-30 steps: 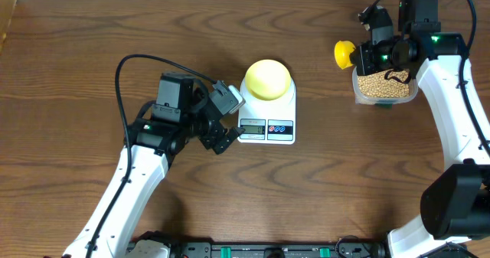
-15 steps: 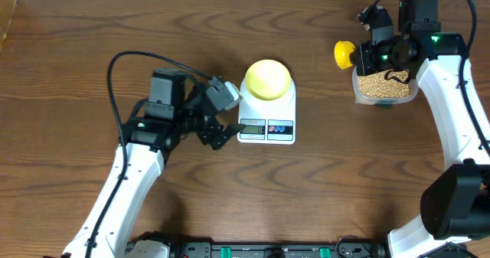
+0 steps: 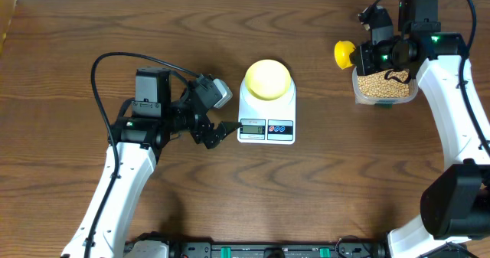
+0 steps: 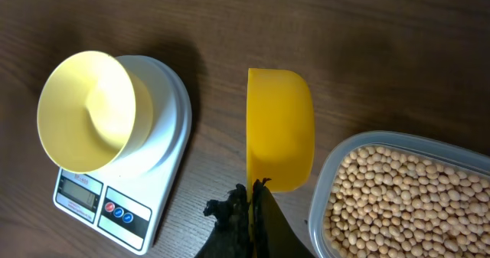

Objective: Scoop item into bowl and weigh 50g on scale

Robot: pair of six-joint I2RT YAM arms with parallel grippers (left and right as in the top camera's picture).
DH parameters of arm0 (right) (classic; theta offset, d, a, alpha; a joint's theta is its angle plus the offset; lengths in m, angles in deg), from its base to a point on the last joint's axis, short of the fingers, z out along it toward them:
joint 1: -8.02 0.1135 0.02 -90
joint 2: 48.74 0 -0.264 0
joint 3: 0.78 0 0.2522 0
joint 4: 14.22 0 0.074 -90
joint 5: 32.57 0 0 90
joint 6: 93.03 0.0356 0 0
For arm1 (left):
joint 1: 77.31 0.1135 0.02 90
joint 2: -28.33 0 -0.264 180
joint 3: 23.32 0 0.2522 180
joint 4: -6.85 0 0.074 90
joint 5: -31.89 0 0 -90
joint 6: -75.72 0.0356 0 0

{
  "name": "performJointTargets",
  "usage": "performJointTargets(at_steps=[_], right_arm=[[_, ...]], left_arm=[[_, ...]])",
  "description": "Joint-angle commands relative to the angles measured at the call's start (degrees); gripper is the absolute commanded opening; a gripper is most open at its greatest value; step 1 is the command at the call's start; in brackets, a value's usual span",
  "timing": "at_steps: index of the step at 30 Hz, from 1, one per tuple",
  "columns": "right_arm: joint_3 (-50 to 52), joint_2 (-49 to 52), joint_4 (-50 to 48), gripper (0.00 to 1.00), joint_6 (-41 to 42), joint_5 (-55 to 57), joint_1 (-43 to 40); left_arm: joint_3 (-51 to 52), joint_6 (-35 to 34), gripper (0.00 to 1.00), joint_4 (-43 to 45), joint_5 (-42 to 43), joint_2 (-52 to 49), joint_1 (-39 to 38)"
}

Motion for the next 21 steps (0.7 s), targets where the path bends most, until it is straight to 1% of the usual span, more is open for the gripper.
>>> performJointTargets(at_steps=[1,7,12,16,21], right_arm=[[-1.3,-1.4,-0.1,0.01,-0.8,-0.8,-0.2],[-1.3,-1.4,0.1,0.01,-0.8,-0.8,-0.2],[-1.3,-1.4,0.1,0.01,-0.8,-0.8,-0.2],[-1.3,-1.4,0.2,0.01,-0.8,-0.8,-0.2],[-1.3,-1.4,0.8,0.01,-0.8,-0.8,-0.2]], left_arm=[[-0.2,2.9,0.93,-0.4,-2.2,-0.2,0.2],[-1.4,5.2,0.93,-1.0,-3.6,-0.1,0.2],[-3.6,9.2,0.93,-6.3,-4.5,-0.1,0.2],[-3.8,9.5,0.93,-7.8,-5.8,-0.1,0.2],[-3.8,9.5,0.94,-6.3,-5.9,-0.2,0.2]])
